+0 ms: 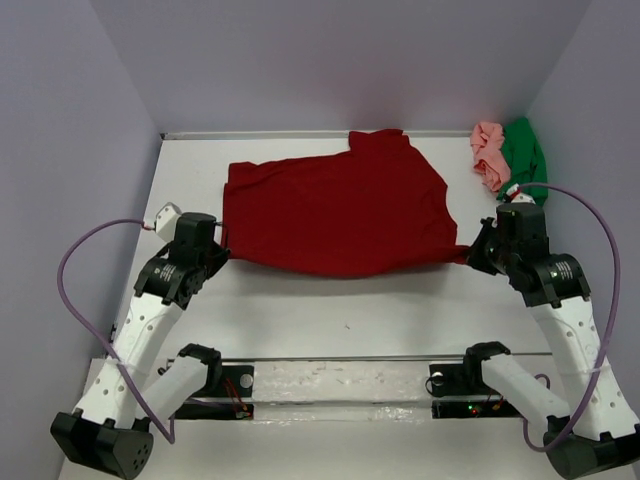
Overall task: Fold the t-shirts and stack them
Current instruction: Flatten the tshirt out
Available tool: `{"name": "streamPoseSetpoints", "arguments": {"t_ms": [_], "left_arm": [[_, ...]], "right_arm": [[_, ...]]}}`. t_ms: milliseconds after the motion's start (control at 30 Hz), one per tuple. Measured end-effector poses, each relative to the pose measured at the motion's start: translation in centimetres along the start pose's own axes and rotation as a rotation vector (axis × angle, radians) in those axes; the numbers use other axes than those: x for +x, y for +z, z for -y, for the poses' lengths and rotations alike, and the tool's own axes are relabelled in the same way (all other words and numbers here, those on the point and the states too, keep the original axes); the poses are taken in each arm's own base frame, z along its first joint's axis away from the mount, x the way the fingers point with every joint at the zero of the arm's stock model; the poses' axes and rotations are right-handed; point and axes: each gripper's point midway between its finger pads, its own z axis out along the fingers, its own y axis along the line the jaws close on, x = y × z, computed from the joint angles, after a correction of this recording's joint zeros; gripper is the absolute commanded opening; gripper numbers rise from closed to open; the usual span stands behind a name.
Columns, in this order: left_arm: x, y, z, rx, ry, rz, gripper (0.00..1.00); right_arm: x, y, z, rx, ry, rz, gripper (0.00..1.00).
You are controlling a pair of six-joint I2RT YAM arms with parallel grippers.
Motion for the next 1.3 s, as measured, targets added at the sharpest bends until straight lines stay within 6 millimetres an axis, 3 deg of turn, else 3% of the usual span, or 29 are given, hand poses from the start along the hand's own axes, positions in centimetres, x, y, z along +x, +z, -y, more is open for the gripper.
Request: {"name": "streamPoseSetpoints", "arguments": {"t_ms": [267, 533, 900, 1300], "left_arm": [[1.0, -1.2, -3.4, -0.064, -0.046, 0.01, 0.0], [2.0, -1.0, -5.0, -0.131, -0.024, -0.019, 0.0], [2.2, 0.0, -5.2, -0.177, -0.001, -0.032, 0.0], [2.3, 2.9, -3.5, -0.208, 0.039, -0.057, 0.02]], "right_arm": [[0.0, -0.9, 1.0, 0.058, -0.012, -0.021, 0.0], [0.5, 1.5, 1.8, 0.167, -0.038, -0.125, 0.0], [0.1, 3.0, 1.8, 0.214, -0.059, -0.168, 0.0], [-0.4, 6.9, 1.2, 0.255, -0.116, -0.233, 0.0]]}}
